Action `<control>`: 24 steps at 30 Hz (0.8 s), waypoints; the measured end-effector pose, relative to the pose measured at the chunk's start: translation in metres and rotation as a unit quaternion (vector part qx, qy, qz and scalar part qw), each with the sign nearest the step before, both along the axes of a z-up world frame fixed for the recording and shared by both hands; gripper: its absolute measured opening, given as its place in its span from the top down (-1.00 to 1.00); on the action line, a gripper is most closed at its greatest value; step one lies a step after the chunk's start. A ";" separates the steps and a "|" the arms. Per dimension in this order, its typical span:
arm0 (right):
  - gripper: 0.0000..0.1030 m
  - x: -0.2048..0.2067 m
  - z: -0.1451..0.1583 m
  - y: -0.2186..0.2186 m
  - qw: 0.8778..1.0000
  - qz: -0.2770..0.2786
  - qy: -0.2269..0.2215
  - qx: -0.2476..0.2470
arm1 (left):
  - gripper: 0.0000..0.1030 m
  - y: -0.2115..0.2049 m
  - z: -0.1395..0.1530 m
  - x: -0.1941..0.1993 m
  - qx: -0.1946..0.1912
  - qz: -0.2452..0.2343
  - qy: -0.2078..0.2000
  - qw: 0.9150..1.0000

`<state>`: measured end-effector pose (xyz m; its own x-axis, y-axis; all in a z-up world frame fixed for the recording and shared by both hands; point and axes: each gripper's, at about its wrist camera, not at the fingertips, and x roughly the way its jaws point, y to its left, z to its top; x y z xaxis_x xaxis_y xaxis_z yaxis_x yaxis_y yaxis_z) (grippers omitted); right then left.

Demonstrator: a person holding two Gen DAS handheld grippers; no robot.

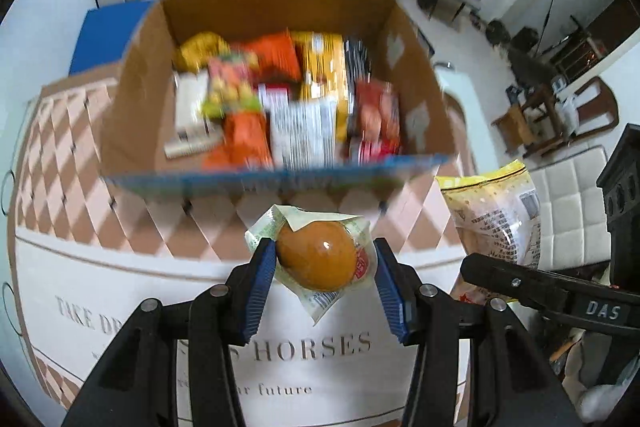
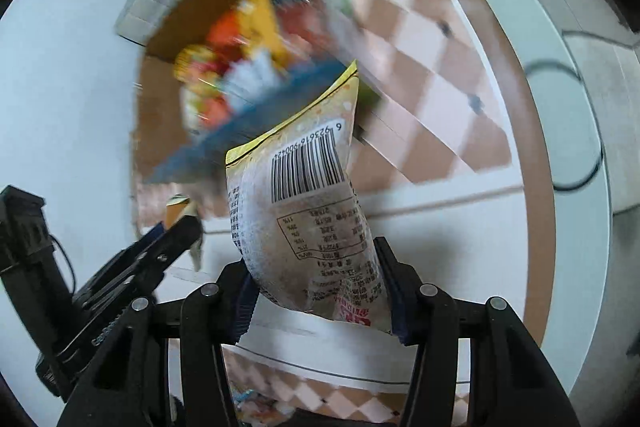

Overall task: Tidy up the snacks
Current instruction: 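Carry the pastry and pastry bag into the box with both tools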

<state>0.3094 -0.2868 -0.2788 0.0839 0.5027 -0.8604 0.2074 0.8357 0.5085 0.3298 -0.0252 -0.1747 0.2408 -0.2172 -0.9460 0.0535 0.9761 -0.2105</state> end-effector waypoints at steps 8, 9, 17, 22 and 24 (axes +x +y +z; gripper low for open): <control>-0.08 0.057 0.069 0.020 0.998 0.004 -0.069 0.013 | 0.10 0.006 0.017 0.050 0.016 0.018 -0.036 0.999; -0.08 0.069 0.071 0.025 0.997 0.004 -0.073 0.012 | 0.10 0.010 0.016 0.058 0.021 0.022 -0.038 0.999; -0.08 0.119 0.051 0.043 0.998 -0.008 -0.059 0.020 | 0.10 0.035 -0.008 0.096 0.042 0.036 -0.024 0.998; -0.08 0.137 0.023 0.052 0.999 -0.001 -0.036 0.013 | 0.10 0.053 -0.031 0.111 0.042 0.050 0.004 0.998; -0.08 0.142 0.012 0.057 1.000 0.003 -0.029 0.010 | 0.10 0.057 -0.041 0.113 0.040 0.055 0.016 0.998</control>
<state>0.4511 -0.2297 -0.2664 0.1301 0.5211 -0.8435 0.1733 0.8257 0.5368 0.4427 0.0322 -0.2155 0.2277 -0.1148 -0.9669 -0.0595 0.9895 -0.1315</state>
